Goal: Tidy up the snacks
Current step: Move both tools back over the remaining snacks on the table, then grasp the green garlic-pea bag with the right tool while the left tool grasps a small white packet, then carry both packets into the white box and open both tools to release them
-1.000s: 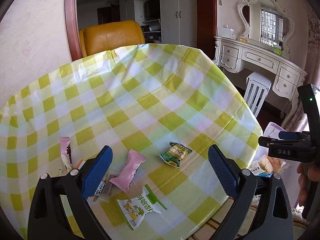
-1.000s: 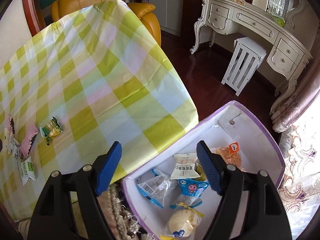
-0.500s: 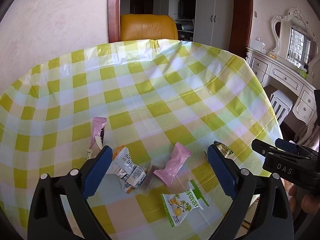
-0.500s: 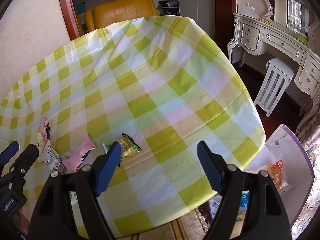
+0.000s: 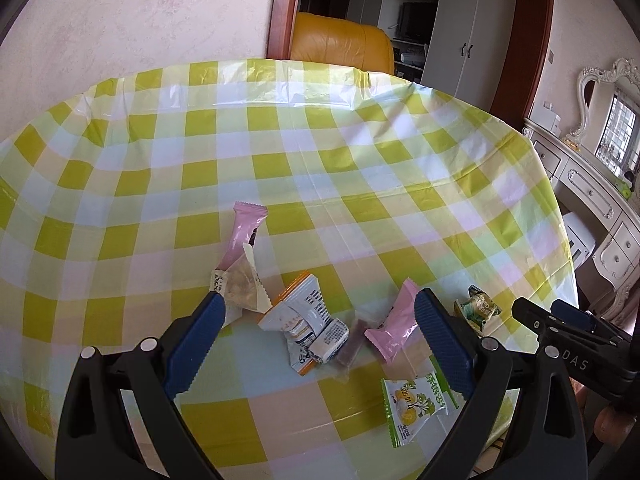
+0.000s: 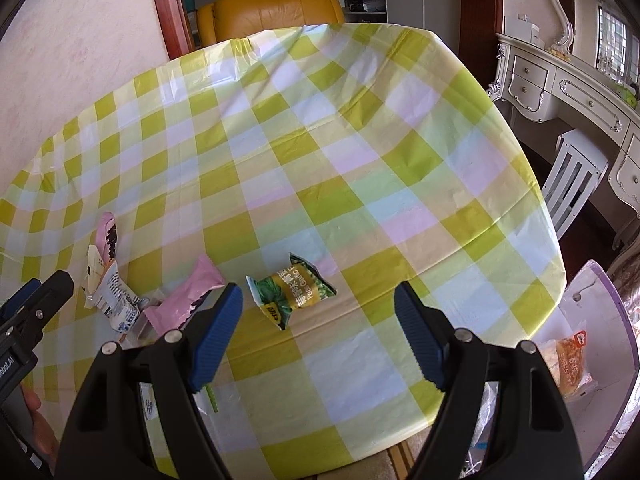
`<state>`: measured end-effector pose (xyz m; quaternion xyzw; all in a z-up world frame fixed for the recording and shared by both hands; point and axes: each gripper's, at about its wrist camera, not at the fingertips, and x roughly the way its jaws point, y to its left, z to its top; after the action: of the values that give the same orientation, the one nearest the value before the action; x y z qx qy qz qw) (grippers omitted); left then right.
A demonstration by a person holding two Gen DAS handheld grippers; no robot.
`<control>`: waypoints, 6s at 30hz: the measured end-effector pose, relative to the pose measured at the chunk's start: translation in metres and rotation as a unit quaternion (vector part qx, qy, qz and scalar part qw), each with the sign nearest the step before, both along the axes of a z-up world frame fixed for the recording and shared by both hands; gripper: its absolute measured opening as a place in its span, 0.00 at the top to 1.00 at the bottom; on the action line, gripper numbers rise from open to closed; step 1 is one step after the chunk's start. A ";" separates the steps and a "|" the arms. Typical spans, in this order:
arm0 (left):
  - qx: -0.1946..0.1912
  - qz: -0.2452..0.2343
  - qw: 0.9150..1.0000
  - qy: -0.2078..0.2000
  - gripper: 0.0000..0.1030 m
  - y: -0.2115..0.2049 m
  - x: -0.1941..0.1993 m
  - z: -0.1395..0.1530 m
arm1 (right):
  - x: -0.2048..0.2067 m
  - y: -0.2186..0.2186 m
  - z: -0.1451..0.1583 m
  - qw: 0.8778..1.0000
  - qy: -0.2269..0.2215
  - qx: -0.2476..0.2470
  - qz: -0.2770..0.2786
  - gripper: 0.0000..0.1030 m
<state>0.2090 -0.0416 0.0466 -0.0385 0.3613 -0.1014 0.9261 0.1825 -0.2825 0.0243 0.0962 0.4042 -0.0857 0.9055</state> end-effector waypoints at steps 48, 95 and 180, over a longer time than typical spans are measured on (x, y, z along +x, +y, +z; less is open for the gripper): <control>-0.157 0.136 0.973 0.097 0.27 0.136 0.023 -0.067 | 0.069 0.025 -0.052 0.981 0.111 -0.069 0.146 0.24; -0.185 0.152 0.951 0.198 0.66 0.006 0.034 -0.075 | 0.060 0.019 -0.048 0.982 0.090 -0.024 0.165 0.57; 0.150 -0.494 0.827 0.222 0.66 -0.370 -0.114 -0.087 | -0.157 -0.234 -0.171 0.948 0.301 0.056 -0.083 0.53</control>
<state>0.0947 -0.4115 -0.0404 0.2628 0.5390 -0.4785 0.6415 0.0256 -0.5169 -0.1470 0.1498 0.6530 -0.1628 0.7243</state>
